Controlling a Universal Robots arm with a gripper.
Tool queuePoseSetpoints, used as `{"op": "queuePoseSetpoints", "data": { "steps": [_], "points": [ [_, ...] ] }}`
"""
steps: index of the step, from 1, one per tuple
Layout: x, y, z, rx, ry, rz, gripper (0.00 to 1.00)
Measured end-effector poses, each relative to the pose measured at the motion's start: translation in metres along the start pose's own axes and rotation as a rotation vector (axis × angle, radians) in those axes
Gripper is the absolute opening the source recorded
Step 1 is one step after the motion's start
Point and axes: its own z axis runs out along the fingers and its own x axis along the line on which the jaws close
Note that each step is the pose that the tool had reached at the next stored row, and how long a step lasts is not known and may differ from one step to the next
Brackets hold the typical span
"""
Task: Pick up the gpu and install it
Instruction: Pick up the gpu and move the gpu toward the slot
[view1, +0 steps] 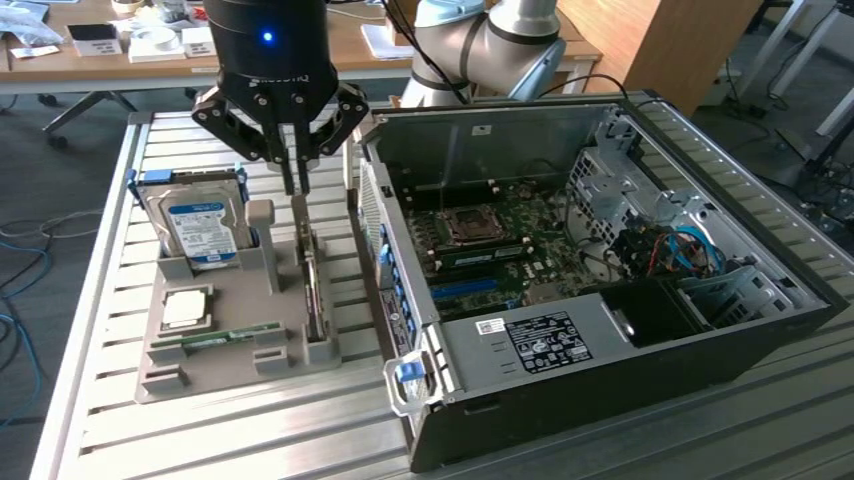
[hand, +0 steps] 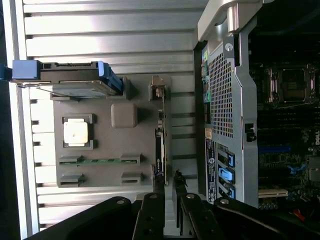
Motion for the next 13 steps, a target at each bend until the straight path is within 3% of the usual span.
{"op": "queuePoseSetpoints", "data": {
  "steps": [2,3,7,13],
  "points": [
    [0.0,0.0,0.0,0.0,-0.0001,0.0,0.29],
    [0.0,0.0,0.0,0.0,-0.0001,0.0,0.29],
    [0.0,0.0,0.0,0.0,0.0,0.0,0.47],
    [0.0,0.0,0.0,0.0001,0.0,0.0,0.47]
  ]
}}
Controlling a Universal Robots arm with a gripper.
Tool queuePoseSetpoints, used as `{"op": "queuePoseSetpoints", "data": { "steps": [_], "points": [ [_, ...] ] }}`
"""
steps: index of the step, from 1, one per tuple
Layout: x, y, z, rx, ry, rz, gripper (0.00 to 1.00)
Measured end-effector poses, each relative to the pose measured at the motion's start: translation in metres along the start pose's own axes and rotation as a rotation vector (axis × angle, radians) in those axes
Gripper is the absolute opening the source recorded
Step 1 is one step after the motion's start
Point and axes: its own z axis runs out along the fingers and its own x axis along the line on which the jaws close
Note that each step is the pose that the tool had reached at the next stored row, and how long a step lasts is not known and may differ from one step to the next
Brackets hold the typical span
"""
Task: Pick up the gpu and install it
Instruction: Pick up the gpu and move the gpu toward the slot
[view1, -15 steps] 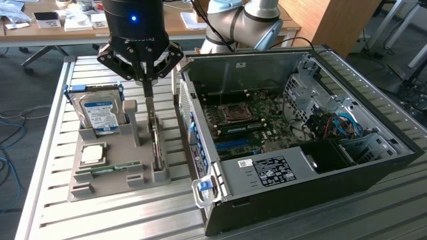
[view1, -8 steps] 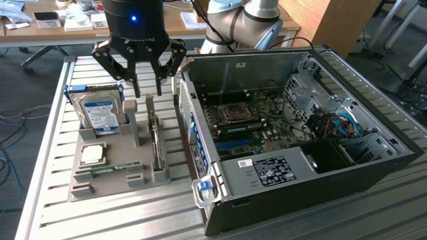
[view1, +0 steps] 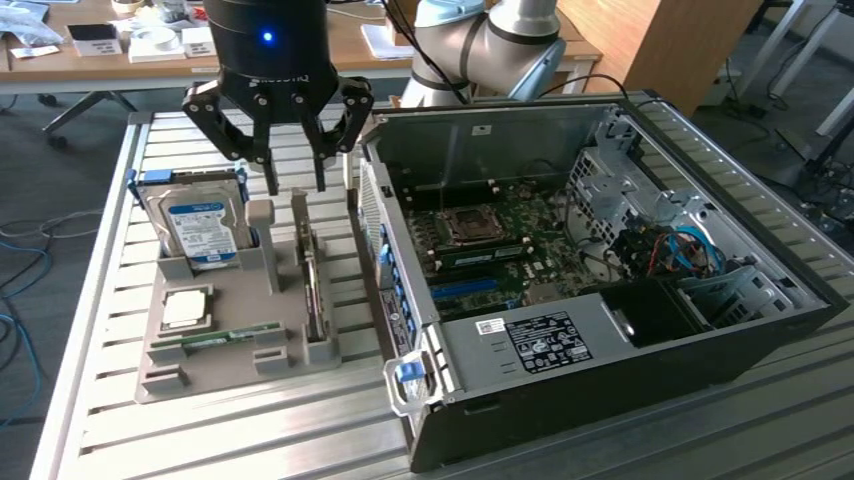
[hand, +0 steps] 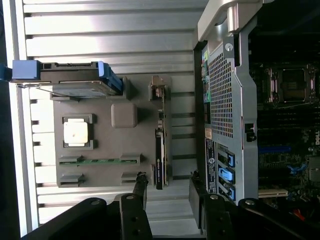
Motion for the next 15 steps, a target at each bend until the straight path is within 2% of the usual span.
{"op": "queuePoseSetpoints", "data": {
  "steps": [15],
  "points": [
    [0.0001,-0.0002,0.0043,-0.0001,-0.0001,0.0,0.47]
  ]
}}
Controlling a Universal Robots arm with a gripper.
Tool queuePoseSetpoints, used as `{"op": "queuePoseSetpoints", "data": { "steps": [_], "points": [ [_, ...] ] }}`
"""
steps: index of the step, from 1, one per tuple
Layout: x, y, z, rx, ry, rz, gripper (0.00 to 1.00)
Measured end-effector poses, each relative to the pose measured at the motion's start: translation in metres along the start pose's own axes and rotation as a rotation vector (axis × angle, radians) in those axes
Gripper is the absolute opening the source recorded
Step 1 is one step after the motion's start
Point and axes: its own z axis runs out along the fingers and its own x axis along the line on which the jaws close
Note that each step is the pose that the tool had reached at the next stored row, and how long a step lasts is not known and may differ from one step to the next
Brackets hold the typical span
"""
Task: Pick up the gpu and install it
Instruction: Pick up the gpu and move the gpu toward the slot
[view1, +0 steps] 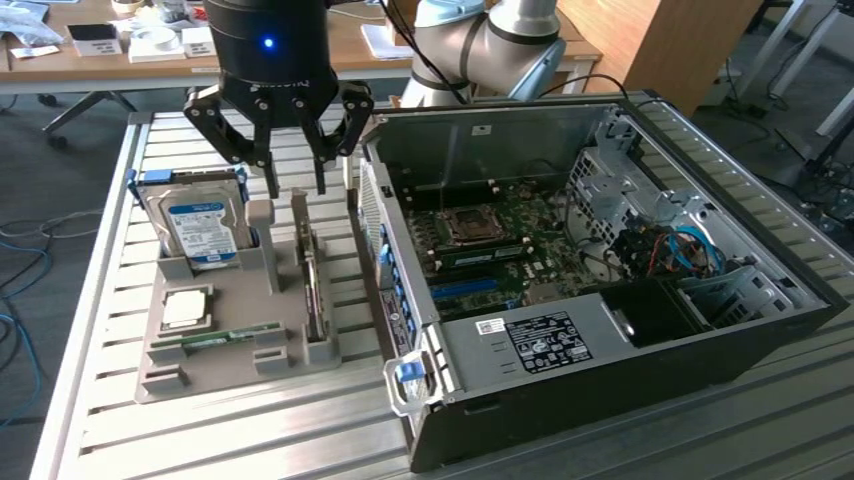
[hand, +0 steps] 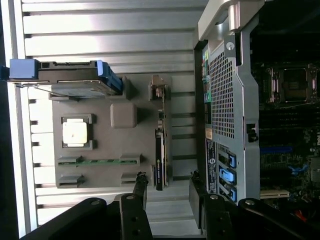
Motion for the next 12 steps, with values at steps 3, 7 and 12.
{"op": "queuePoseSetpoints", "data": {
  "steps": [3,7,12],
  "points": [
    [0.0,0.0,0.001,0.0,0.0001,0.0,0.47],
    [0.0,0.0,0.0011,0.0,0.0001,0.0,0.47],
    [0.0001,-0.0001,0.0031,0.0,-0.0001,0.0,0.47]
  ]
}}
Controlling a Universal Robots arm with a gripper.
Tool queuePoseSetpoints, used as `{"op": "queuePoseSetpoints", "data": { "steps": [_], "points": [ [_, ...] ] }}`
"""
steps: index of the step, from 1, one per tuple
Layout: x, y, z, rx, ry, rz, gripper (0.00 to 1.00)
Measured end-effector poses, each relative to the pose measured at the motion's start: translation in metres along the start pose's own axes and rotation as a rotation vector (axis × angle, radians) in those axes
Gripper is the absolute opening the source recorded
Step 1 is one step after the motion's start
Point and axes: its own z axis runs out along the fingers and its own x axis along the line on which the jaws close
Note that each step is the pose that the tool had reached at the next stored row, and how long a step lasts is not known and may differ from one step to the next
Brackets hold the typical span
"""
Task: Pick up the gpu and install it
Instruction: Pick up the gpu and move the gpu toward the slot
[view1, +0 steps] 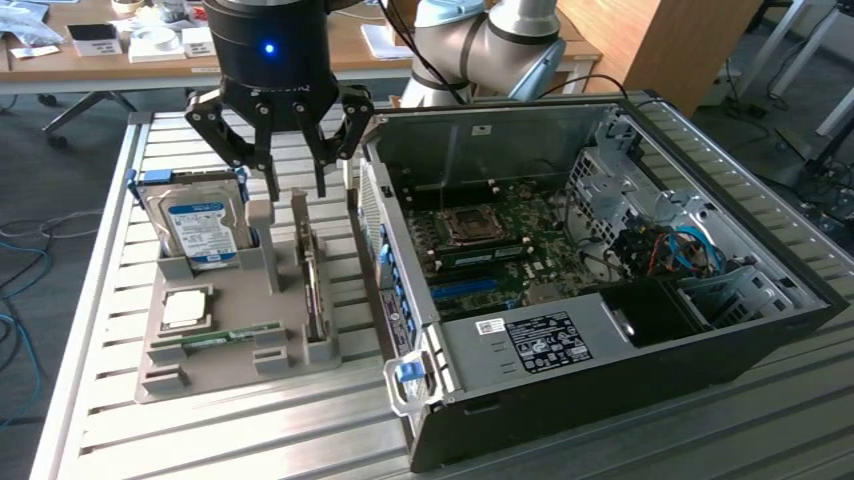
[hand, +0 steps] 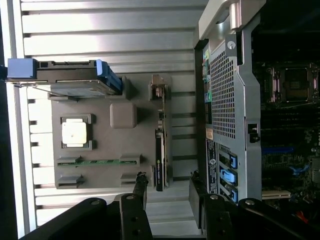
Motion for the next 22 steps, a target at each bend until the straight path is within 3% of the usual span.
{"op": "queuePoseSetpoints", "data": {
  "steps": [22],
  "points": [
    [0.0001,-0.0002,0.0038,-0.0001,-0.0001,0.0,0.47]
  ]
}}
